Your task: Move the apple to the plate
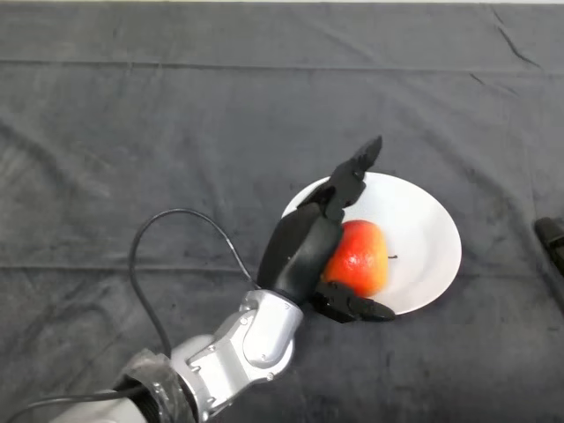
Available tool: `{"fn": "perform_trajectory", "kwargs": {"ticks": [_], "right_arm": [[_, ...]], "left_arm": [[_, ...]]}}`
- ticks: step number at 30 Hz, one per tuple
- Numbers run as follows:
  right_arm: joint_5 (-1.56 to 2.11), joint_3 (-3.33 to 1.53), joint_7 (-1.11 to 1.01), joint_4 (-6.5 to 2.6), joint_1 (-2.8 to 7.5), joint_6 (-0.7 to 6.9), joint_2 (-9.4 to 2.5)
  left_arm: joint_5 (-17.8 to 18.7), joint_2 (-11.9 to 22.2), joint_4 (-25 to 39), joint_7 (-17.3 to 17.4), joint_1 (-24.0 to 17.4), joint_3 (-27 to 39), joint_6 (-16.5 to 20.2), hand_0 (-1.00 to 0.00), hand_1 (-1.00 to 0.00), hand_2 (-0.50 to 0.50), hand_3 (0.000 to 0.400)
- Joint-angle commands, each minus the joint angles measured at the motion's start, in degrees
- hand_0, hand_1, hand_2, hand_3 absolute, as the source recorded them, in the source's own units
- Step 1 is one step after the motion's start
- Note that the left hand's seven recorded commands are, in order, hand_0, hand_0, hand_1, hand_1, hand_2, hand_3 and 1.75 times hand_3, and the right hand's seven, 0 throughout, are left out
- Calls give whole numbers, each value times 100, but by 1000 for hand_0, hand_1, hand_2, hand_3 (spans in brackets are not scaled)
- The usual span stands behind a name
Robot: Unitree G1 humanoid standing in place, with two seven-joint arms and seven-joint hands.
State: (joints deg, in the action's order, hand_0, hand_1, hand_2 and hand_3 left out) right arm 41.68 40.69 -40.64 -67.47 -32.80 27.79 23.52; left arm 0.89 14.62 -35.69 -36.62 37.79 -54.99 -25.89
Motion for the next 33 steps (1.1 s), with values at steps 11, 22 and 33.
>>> {"fn": "perform_trajectory", "kwargs": {"ticks": [11,22,33], "right_arm": [[-52,0,38,-158,-250,27,156],[-56,-3,48,-133,-241,24,146],[-58,-4,56,-117,-235,24,141]], "left_arm": [[27,1179,1659,267,-434,1058,143,0,0,0,0],[372,2183,2205,469,-1472,2314,-485,0,0,0,0],[1080,2765,1408,869,-2384,3649,-1468,0,0,0,0]]}}
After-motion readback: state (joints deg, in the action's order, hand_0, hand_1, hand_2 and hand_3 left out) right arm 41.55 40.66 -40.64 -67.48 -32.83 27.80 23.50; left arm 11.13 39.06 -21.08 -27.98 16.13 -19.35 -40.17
